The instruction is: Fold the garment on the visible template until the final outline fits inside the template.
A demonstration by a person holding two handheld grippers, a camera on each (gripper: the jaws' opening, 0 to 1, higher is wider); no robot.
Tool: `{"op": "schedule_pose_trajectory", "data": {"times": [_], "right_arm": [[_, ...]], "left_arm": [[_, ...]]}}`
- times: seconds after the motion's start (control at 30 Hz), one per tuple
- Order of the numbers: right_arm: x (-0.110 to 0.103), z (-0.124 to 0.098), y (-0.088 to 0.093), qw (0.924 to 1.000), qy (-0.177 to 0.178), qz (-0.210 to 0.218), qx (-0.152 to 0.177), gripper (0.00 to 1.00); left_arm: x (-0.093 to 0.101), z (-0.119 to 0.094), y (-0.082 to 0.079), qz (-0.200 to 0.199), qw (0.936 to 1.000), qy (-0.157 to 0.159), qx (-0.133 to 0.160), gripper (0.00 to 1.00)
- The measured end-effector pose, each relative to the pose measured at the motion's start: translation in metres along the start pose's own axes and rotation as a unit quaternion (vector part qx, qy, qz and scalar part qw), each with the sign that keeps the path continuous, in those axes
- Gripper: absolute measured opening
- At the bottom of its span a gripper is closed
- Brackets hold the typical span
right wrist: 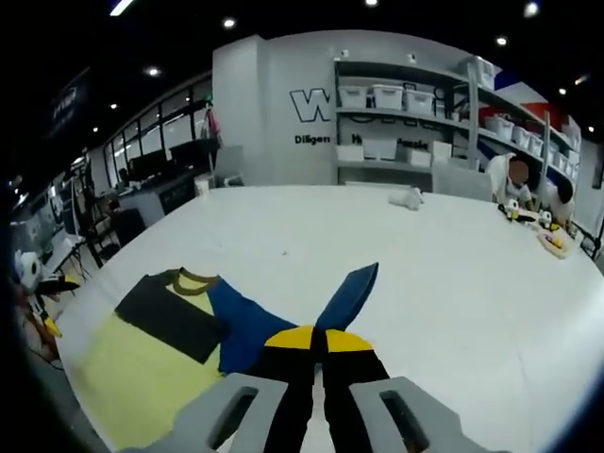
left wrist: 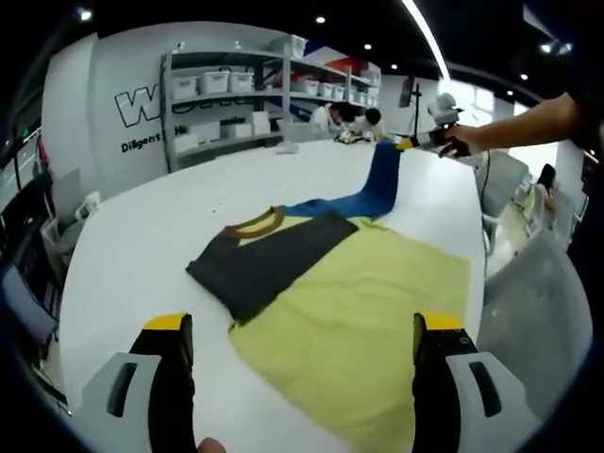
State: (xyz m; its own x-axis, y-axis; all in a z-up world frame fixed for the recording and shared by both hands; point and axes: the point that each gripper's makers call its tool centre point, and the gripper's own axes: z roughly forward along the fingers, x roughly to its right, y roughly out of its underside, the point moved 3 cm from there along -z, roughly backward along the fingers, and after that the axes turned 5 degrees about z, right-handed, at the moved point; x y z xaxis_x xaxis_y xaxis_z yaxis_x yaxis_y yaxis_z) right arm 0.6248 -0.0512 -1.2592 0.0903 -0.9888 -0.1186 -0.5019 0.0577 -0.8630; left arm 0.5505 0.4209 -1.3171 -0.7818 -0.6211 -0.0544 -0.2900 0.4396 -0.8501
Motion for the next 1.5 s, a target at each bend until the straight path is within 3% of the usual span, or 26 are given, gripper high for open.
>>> {"op": "schedule_pose_trajectory", "data": {"times": [0.47, 0.97, 1.23, 1.5], "right_arm": [[-0.066, -0.001, -0.043, 0.9986, -0.034, -0.027, 0.032, 0.0], [-0.165, 0.011, -0.108, 0.9899, -0.089, -0.092, 0.061, 0.0], [-0.202, 0.026, -0.116, 0.9859, -0.113, -0.108, 0.059, 0.0], [-0.228, 0.039, -0.109, 0.9837, -0.132, -0.112, 0.048, 0.0]], "left_arm": [[-0.003, -0.017, 0.006, 0.014, 0.9997, 0.008, 0.019, 0.94], [-0.015, -0.037, 0.014, 0.015, 0.9991, 0.001, 0.04, 0.94], [-0.026, -0.052, 0.019, 0.011, 0.9988, -0.014, 0.045, 0.94], [-0.032, -0.061, 0.025, 0.007, 0.9986, -0.024, 0.047, 0.93]]}}
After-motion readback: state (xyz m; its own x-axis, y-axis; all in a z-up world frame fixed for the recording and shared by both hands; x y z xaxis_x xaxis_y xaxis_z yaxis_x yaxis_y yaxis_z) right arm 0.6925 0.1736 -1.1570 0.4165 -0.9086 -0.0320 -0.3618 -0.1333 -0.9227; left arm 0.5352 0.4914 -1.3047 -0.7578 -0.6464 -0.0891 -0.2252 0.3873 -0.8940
